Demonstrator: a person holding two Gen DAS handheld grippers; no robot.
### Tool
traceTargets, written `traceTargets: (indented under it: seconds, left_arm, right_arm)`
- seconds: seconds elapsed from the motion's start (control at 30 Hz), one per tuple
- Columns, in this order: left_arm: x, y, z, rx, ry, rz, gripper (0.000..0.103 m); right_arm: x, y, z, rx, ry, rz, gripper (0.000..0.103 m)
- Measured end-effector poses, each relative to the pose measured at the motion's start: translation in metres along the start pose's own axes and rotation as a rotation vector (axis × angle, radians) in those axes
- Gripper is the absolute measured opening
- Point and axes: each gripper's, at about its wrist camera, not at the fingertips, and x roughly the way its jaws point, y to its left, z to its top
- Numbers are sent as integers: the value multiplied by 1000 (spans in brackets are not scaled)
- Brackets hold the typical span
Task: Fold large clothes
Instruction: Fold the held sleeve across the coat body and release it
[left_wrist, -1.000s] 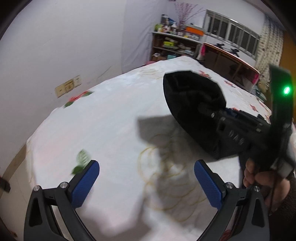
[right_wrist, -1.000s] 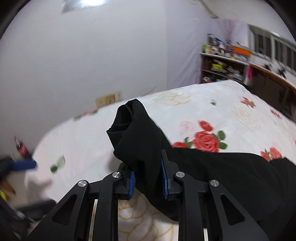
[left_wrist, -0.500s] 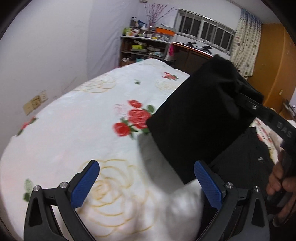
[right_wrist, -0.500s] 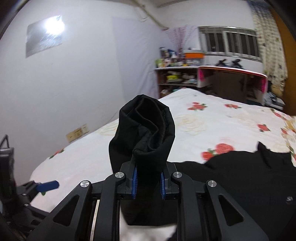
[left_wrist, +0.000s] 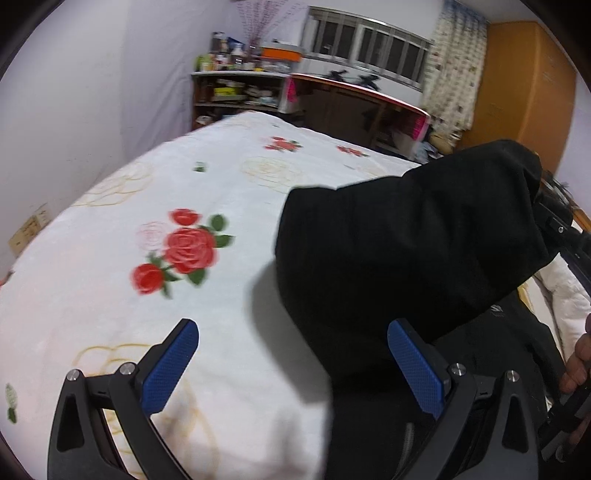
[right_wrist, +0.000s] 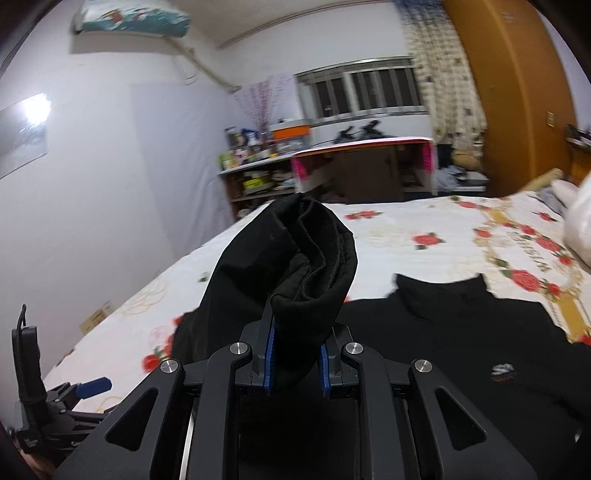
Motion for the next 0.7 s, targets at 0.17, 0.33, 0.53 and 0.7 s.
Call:
traceTargets:
  seconds: [0.17,0.33,0.53,0.7]
  left_arm:
    - [18,-33,1,44,22,-65,103]
    - [38,-58,5,41,55,-83,103]
    - [66,-83,7,84,69,-52,103]
    - [95,-90,7,74,112,-28,103]
  right_arm:
    - [-9,-41,-4,28,-3,-104,19]
    - [-17,-82,-19,57,13,-177,19]
    - [-14,-122,-46,91,68,-239,19]
    - [-6,-150,-59,120,118,-273,19]
